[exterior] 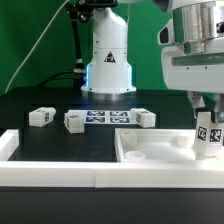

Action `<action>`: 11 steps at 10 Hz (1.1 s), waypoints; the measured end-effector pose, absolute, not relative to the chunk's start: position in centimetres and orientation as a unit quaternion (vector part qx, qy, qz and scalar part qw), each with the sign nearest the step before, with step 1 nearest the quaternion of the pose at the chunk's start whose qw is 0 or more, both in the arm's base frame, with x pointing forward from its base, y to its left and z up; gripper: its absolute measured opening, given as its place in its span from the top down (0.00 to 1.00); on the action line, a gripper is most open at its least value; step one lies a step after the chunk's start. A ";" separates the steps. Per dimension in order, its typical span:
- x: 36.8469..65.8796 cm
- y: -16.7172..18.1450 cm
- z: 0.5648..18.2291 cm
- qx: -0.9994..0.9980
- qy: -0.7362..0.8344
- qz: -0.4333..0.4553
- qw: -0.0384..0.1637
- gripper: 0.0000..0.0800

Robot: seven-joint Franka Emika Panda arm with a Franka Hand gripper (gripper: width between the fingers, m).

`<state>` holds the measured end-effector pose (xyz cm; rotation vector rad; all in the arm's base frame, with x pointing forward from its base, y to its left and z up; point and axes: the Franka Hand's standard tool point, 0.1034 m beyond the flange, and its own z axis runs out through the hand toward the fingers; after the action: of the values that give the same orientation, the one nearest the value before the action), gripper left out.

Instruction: Assemble one leg

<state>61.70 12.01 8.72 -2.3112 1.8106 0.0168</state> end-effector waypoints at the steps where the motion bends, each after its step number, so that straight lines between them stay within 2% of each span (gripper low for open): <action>1: 61.7 12.2 8.7 -0.779 0.618 0.008 0.105 0.63; 2: 61.7 12.2 8.7 -0.790 0.604 0.006 0.105 0.49; 3: 61.7 12.2 8.7 -0.804 0.585 0.004 0.105 0.29; 4: 61.7 11.8 8.6 -0.820 0.563 0.001 0.105 0.21; 8: 61.7 11.8 8.3 -0.919 0.382 -0.017 0.099 0.19; 11: 61.8 12.6 7.7 -0.976 0.201 -0.014 0.081 0.19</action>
Offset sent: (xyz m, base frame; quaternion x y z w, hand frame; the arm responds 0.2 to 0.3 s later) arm 0.0061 -0.0075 -0.0017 -0.0040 -0.0267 -0.0869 0.9959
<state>61.79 12.59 7.73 -2.9178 0.6007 -0.0424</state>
